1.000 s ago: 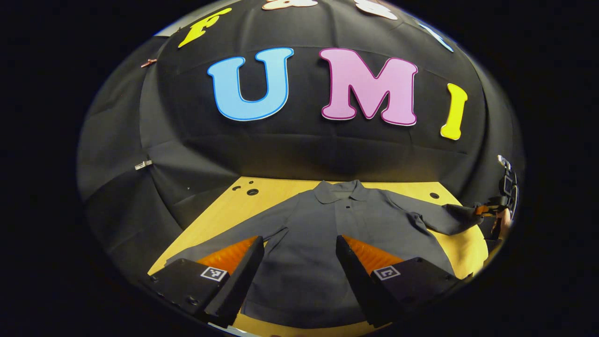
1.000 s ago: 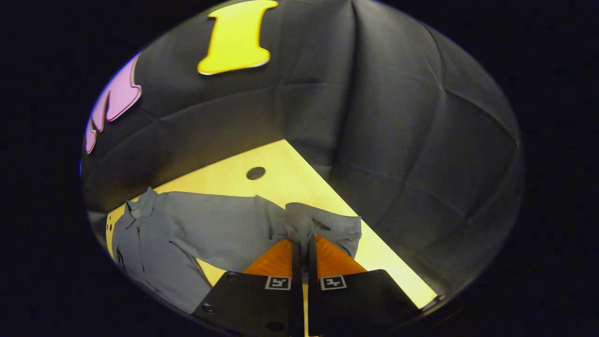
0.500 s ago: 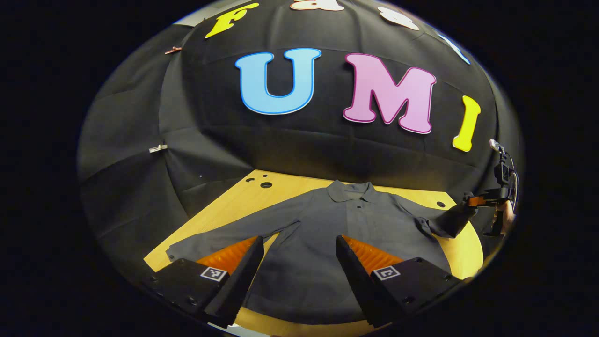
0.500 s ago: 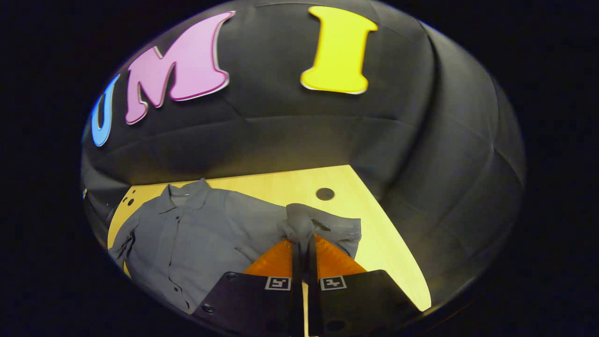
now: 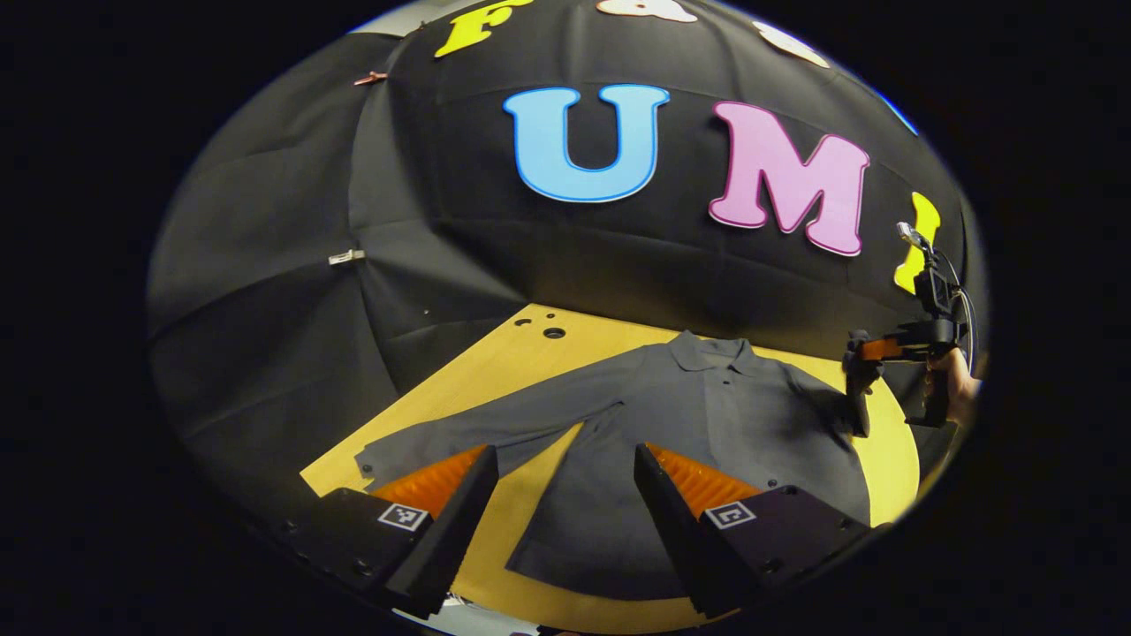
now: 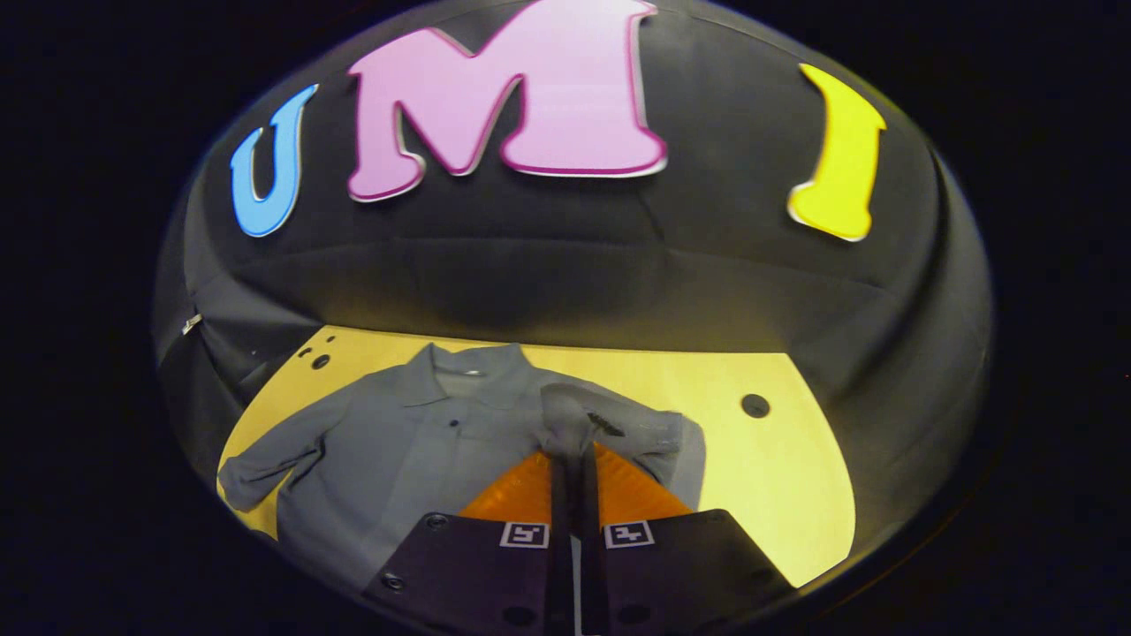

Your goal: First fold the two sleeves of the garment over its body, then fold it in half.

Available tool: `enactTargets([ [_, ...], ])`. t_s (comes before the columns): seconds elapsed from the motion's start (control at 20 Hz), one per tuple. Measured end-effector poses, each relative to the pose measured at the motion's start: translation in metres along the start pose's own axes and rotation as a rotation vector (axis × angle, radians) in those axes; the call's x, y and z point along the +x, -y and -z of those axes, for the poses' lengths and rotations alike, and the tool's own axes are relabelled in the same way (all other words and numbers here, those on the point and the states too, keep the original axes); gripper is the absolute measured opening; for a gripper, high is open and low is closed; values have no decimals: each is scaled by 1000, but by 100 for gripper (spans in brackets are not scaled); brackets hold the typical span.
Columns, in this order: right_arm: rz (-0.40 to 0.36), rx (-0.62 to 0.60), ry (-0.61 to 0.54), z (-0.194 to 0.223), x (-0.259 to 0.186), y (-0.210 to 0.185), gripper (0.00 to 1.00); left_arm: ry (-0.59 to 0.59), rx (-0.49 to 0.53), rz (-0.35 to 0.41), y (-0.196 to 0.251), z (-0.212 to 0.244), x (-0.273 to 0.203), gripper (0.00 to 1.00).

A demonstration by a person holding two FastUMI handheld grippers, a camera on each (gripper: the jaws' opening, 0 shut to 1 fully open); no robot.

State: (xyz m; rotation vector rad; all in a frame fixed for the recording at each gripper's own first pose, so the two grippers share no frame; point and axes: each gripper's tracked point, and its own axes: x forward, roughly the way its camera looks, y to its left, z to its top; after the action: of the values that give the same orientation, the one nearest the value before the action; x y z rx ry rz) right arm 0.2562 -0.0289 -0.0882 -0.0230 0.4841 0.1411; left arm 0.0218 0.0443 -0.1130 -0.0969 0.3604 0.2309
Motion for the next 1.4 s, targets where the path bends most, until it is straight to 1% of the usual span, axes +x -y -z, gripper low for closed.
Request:
enactTargets([
  [0.15, -59, -39, -10, -5, 13, -55, 8, -50, -29, -19, -19, 7, 4, 98],
  [0.35, -152, -80, -20, -5, 24, -132, 8, -44, -33, -38, -39, 0, 10, 95],
  [0.55, -245, -97, -49, 15, 35, -210, 8, -56, -50, -53, -54, 2, 10, 95],
  [0.7, -297, -117, -74, 36, 46, -258, 8, -56, -52, -57, -60, 4, 10, 95],
  [0.8, -315, -146, -87, 50, 54, -284, 8, -52, -48, -64, -66, 5, 12, 95],
  [0.9, -312, -184, -92, 63, 63, -301, 8, -42, -59, -66, -68, 7, 16, 95],
  [1.0, -327, -192, -110, 78, 69, -318, 10, -21, -52, -83, -77, 8, 23, 95],
  [1.05, -328, -178, -124, 85, 73, -325, 23, -15, -48, -95, -84, 9, 28, 95],
  [1.1, -338, -154, -139, 91, 73, -332, 16, -8, -53, -102, -88, 10, 33, 95],
  [1.15, -360, -122, -155, 95, 70, -341, 27, -3, -62, -110, -94, 11, 39, 95],
  [1.2, -378, -95, -163, 98, 65, -345, 25, -4, -72, -119, -102, 12, 45, 95],
  [1.3, -402, -91, -160, 100, 54, -346, 68, -8, -96, -145, -120, 17, 57, 95],
  [1.35, -396, -109, -149, 98, 47, -340, 89, -14, -109, -159, -130, 19, 63, 95],
  [1.4, -383, -130, -133, 94, 40, -331, 85, -19, -122, -172, -140, 24, 68, 95],
])
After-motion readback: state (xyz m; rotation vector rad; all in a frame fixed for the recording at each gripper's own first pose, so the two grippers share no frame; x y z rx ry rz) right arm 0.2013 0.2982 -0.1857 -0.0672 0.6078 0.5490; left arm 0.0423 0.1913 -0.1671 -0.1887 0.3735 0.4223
